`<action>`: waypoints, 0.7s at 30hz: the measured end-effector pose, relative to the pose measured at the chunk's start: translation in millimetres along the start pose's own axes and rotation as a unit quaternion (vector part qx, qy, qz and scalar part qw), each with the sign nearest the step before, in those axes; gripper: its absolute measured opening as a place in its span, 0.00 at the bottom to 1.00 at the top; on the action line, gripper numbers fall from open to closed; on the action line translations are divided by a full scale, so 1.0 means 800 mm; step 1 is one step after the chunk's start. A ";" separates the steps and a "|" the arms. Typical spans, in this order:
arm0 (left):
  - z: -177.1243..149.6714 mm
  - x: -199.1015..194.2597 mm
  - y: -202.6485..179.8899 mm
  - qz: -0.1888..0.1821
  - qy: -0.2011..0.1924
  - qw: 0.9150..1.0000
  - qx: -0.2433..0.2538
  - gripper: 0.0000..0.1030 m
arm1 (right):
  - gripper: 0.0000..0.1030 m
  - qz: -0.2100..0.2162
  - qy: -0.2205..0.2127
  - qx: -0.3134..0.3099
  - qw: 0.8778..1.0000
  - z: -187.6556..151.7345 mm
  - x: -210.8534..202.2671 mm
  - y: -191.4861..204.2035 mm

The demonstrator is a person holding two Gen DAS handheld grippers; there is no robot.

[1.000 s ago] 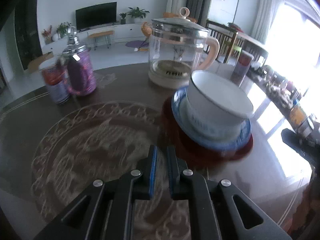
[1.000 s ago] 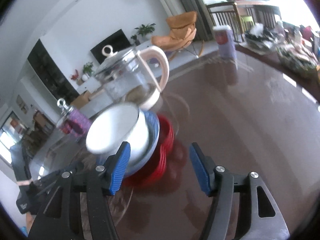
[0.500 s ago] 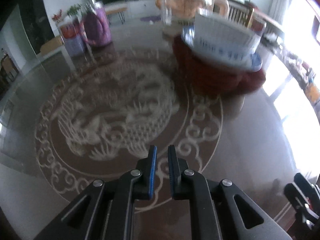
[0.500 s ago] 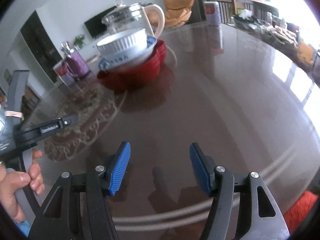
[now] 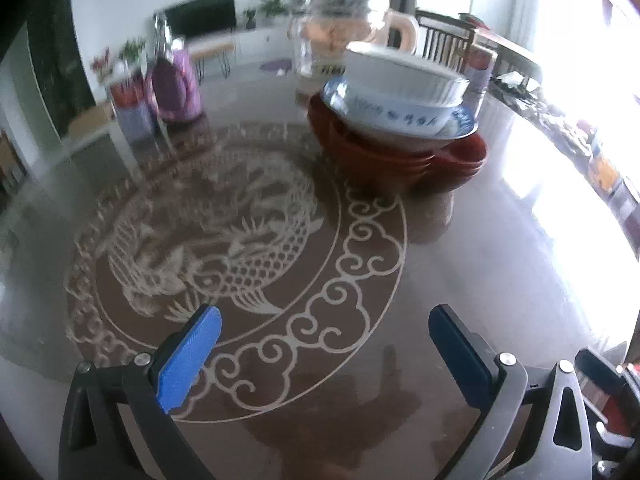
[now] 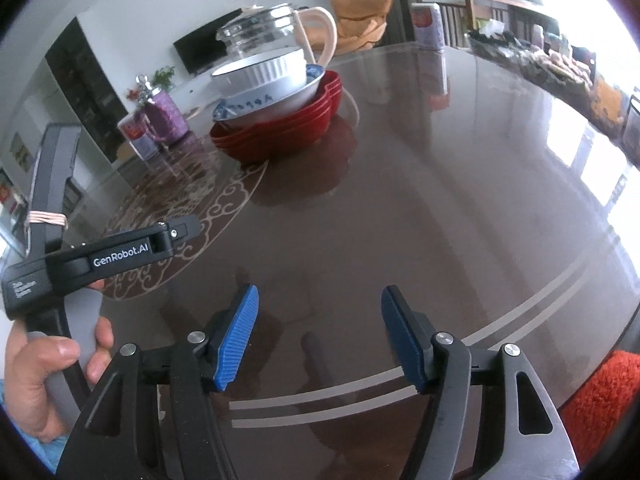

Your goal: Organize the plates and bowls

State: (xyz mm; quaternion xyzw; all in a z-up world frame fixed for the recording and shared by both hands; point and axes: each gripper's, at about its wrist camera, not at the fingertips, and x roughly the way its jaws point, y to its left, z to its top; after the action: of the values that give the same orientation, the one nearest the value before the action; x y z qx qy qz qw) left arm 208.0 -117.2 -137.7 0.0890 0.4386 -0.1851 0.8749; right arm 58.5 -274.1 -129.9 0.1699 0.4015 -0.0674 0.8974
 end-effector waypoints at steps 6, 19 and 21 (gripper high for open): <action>0.001 -0.041 -0.008 -0.009 -0.024 1.000 0.002 1.00 | 0.70 -0.039 -0.022 -0.025 0.999 0.010 -0.014 0.010; 0.024 -0.144 0.001 0.049 -0.101 0.993 -0.021 1.00 | 0.76 -0.074 -0.019 -0.050 0.996 0.025 -0.033 0.019; 0.024 -0.152 0.005 0.050 -0.100 0.993 -0.030 1.00 | 0.76 -0.080 -0.029 -0.054 0.995 0.027 -0.040 0.021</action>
State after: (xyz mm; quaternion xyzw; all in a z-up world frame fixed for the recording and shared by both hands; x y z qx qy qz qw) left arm 157.2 -89.8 -28.6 0.0658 0.3488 -0.1357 0.9250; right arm 56.4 -267.1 -88.2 0.0863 0.3907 -0.1226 0.9082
